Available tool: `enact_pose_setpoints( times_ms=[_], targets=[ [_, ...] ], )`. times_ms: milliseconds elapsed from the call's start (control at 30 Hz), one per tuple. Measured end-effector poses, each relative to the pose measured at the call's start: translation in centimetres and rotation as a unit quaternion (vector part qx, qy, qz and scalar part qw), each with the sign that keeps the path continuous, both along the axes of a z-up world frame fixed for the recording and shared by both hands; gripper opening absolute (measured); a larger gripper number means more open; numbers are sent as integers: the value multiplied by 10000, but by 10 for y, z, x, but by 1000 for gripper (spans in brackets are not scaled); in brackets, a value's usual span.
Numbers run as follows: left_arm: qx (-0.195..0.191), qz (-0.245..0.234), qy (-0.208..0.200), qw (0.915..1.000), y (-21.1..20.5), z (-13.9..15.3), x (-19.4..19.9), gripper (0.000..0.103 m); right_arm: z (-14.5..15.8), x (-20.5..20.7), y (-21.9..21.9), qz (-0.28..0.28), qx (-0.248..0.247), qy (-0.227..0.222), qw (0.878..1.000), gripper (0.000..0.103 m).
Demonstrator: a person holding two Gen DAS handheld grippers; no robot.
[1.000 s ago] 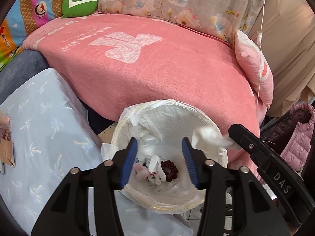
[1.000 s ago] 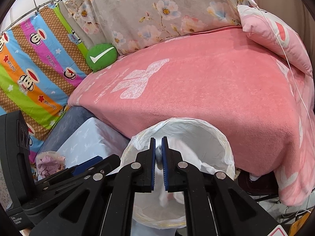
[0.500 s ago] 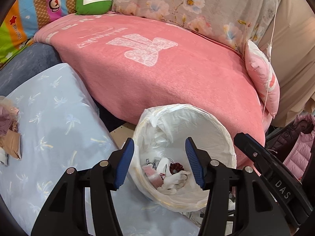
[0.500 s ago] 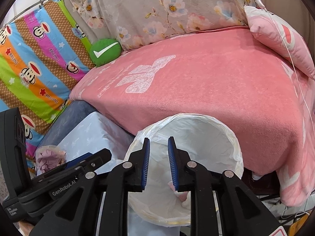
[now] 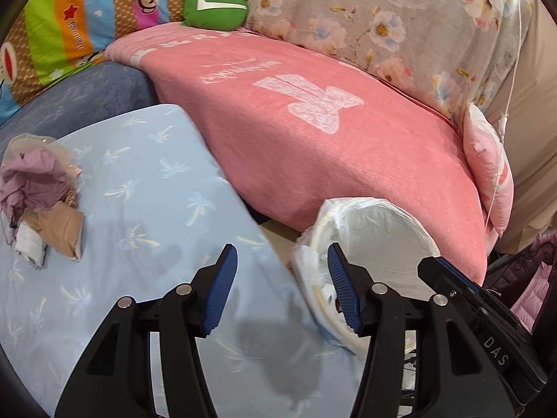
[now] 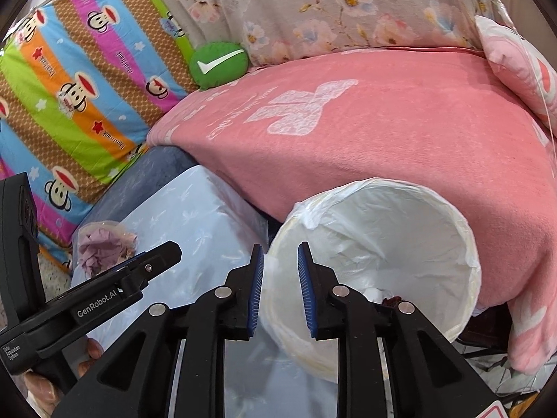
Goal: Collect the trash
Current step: 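Move both open tools back over the item pile, then grasp the rolled white sock with the left tool while the right tool grasps the beige stocking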
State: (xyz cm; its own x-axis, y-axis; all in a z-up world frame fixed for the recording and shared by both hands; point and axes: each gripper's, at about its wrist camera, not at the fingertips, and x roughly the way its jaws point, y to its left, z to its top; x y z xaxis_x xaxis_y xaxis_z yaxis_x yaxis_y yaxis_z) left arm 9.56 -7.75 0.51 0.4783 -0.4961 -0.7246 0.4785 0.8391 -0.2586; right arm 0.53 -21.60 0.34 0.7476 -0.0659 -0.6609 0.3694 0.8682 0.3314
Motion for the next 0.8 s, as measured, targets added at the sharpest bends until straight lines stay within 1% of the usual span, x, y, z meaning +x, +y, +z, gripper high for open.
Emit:
enact_pose_setpoints(
  times_ms=[233, 400, 467, 567, 667, 767, 800],
  targets=[
    [-41, 470, 16, 9989, 46, -3, 11, 52, 4, 21, 39, 412, -95, 60, 9991, 27],
    [53, 919, 38, 9958, 88, -11, 20, 52, 5, 43, 73, 768, -111, 101, 9969, 30],
    [147, 1089, -1, 9939, 105, -14, 23, 53, 4, 53, 88, 919, -88, 131, 9956, 30],
    [308, 1348, -52, 9904, 131, -19, 25, 57, 1, 68, 110, 1142, -60, 181, 9933, 30],
    [387, 1602, 7, 9863, 157, -26, 31, 59, -3, 83, 132, 1355, -33, 236, 9905, 31],
    [386, 1848, 126, 9819, 183, -33, 40, 60, -8, 97, 154, 1557, -33, 288, 9874, 36],
    [382, 1908, 152, 9808, 190, -35, 42, 61, -10, 102, 162, 1629, -36, 307, 9862, 38]
  ],
)
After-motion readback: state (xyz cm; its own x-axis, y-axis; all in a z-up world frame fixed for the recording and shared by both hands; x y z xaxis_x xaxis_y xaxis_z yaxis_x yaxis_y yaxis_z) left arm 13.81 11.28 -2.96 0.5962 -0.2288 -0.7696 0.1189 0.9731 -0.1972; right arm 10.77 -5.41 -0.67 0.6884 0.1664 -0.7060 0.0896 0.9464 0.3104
